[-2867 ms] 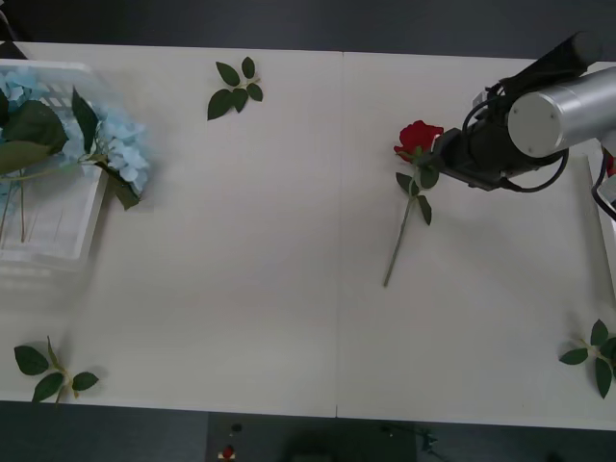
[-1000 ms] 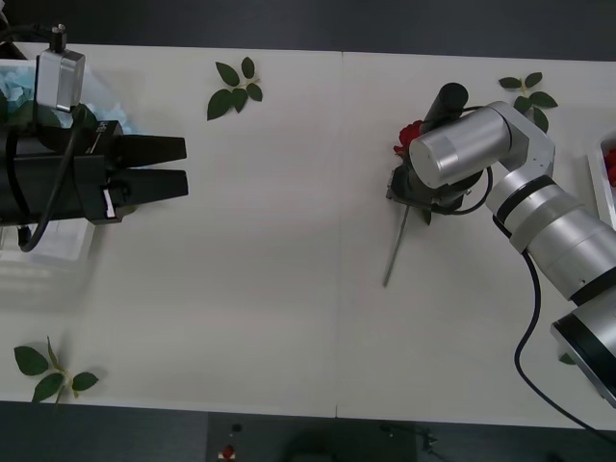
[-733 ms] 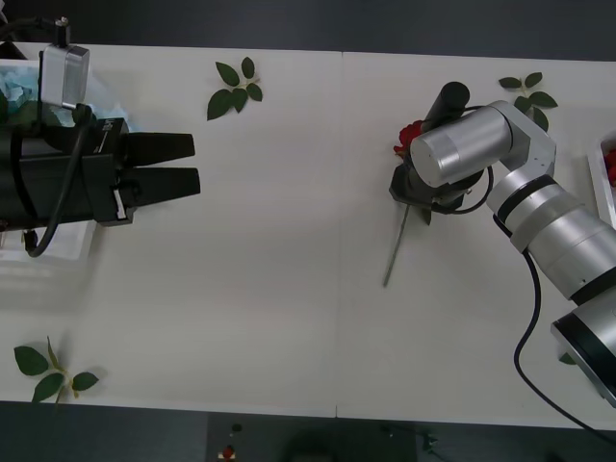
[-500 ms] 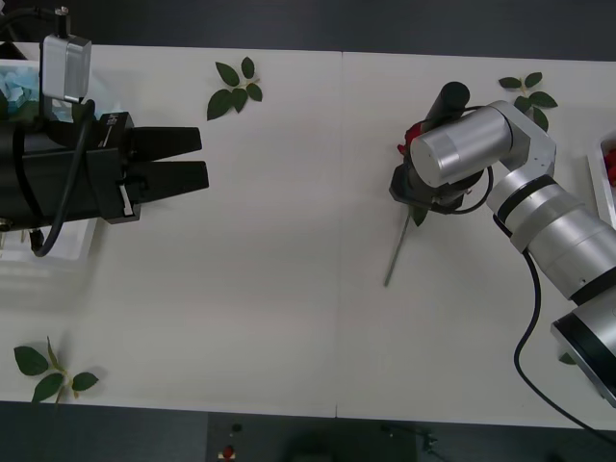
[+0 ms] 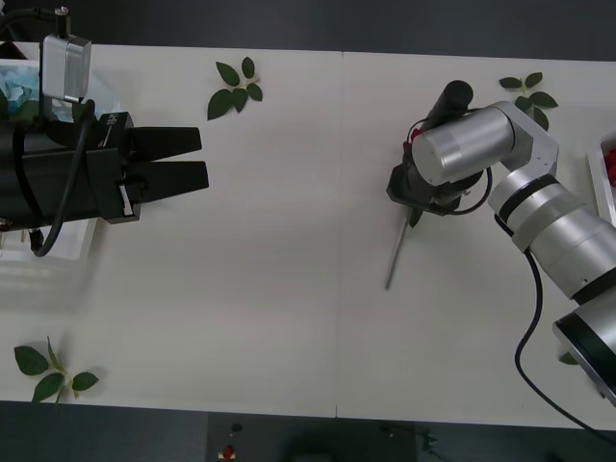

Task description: Put the red flowers into the right box and the blue flowers into the left box

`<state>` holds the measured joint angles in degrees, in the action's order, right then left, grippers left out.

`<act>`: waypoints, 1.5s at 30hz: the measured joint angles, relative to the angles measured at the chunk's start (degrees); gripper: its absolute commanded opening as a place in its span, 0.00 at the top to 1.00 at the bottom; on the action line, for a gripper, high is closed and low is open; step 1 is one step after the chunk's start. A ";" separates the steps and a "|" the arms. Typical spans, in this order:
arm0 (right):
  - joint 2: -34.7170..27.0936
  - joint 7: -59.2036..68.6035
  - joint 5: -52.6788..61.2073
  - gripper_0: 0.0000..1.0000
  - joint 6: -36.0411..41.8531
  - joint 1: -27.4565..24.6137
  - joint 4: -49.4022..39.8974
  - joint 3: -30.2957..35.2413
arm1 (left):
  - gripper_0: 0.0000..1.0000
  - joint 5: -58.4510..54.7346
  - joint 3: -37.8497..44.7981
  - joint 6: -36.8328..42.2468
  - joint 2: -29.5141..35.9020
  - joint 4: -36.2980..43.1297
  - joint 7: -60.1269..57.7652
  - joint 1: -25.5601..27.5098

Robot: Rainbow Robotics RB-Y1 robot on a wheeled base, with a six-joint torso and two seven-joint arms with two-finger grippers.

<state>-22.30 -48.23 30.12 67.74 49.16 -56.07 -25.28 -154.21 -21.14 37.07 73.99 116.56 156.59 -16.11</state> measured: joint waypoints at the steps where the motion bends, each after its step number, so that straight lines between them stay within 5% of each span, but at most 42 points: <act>1: -0.89 0.00 1.72 1.00 0.01 0.00 -0.62 0.00 | 0.18 0.06 0.00 0.00 0.00 0.00 0.00 0.00; 8: -19.75 -12.54 20.16 1.00 3.74 -0.01 -9.25 0.98 | 0.18 0.92 0.00 0.00 0.00 -0.01 0.00 0.00; 13: -38.85 -44.46 30.53 1.00 5.29 -0.02 -4.27 4.43 | 0.18 0.92 0.00 0.00 0.00 -0.03 0.00 0.00; 17: -49.82 -52.15 34.22 1.00 3.59 -0.69 2.66 4.35 | 0.18 0.92 0.00 0.00 0.00 -0.02 0.00 0.01; 22: -55.87 -59.80 35.30 1.00 3.39 -4.67 7.06 4.38 | 0.19 0.92 0.00 0.00 0.00 -0.04 0.00 0.01; 30: -56.51 -61.24 42.25 0.99 0.26 -11.34 8.00 4.38 | 0.18 0.92 0.00 0.00 0.00 -0.04 0.00 0.01; 31: -56.51 -61.24 42.40 0.90 0.13 -11.51 8.00 4.38 | 0.18 0.92 0.00 0.00 0.00 -0.04 0.00 0.01; 33: -56.50 -61.24 42.40 0.26 -0.09 -11.50 8.00 4.38 | 0.18 0.92 0.00 0.00 0.00 -0.04 0.00 0.01; 34: -56.50 -61.23 42.40 0.04 -0.39 -11.50 8.00 4.38 | 0.18 0.92 0.00 0.00 0.00 -0.04 0.00 0.01; 45: -56.17 -60.97 42.40 0.00 -2.38 -11.49 8.00 4.37 | 0.18 0.92 0.00 0.00 0.00 -0.04 0.00 0.01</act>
<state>-78.47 -109.20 72.52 65.36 37.66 -48.08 -20.91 -153.29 -21.14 37.06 74.00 116.52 156.59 -16.11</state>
